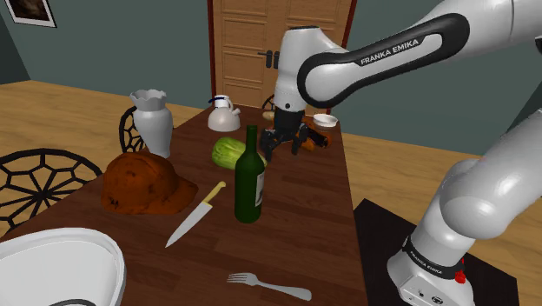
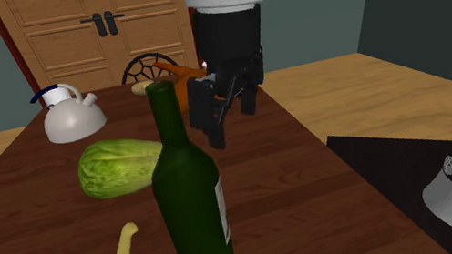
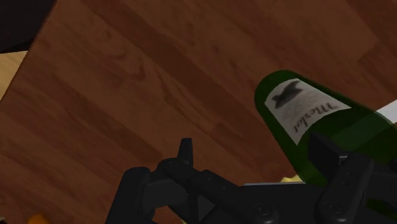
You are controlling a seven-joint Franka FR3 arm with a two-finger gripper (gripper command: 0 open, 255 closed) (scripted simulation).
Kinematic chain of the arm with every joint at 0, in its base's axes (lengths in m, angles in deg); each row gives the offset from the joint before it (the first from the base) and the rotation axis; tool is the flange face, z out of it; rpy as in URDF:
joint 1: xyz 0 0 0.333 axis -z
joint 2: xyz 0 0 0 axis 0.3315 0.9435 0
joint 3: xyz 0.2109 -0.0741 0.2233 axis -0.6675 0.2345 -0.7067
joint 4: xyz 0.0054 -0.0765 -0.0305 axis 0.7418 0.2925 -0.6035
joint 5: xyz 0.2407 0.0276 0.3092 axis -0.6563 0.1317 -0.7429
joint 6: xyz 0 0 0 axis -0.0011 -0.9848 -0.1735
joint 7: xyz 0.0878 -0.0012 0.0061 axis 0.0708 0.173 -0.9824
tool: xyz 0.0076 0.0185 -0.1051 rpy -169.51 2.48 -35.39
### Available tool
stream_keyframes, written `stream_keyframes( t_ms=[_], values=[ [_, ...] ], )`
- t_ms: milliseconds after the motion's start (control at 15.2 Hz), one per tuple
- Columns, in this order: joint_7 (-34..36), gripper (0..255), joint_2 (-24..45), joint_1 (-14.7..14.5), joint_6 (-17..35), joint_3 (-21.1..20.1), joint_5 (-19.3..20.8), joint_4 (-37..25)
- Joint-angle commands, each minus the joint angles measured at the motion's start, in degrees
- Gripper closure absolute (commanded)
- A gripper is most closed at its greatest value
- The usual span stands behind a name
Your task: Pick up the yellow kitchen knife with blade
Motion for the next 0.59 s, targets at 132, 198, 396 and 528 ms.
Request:
stream_keyframes(
  t_ms=[132, 198, 396, 528],
  values=[
    [8.8, 0, 8.8, 0.6, 4.4, -3.4, 2.7, -4.1],
    [11.1, 0, 11.1, 0.7, 5.3, -4.1, 3.8, -5.3],
    [18.1, 0, 18.4, 0.5, 7.4, -5.5, 7.5, -9.8],
    [22.7, 0, 23.3, -0.2, 8.4, -5.8, 10.3, -13.2]
  ],
)
